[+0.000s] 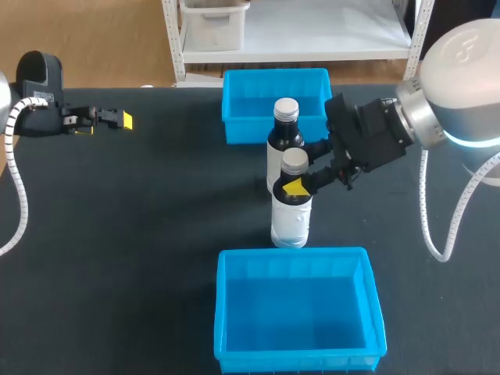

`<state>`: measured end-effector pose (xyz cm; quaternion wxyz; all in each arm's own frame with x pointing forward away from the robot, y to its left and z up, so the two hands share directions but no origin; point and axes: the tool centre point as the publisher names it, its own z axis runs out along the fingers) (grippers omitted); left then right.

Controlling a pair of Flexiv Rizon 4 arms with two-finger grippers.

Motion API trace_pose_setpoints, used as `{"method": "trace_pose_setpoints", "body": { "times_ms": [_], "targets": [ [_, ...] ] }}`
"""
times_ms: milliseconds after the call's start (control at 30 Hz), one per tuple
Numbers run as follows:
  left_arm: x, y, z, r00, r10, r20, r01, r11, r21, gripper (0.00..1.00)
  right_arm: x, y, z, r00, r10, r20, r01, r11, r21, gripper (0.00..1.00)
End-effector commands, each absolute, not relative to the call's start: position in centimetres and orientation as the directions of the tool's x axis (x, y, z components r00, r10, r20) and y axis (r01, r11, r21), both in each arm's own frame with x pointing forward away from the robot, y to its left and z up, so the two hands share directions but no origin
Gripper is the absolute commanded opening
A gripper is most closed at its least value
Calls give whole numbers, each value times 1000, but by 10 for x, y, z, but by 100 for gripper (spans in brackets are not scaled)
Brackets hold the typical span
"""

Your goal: Pick up the bottle, and place it in the far bin if it is heavy, or in the near bin if it is light.

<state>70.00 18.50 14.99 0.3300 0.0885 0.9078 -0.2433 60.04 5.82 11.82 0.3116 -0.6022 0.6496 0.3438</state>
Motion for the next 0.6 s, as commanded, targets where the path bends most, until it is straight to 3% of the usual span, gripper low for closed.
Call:
{"method": "trace_pose_setpoints", "body": {
  "times_ms": [33, 600],
  "targets": [
    [700, 185, 150, -767, 0, -642, 321, 866, -383, 100, 599, 58, 114, -83, -567, -819, -996, 36, 76, 2],
    [700, 185, 150, -767, 0, -642, 321, 866, -383, 100, 598, 59, 114, -75, -568, -819, -997, 24, 75, 0]
  ]
}}
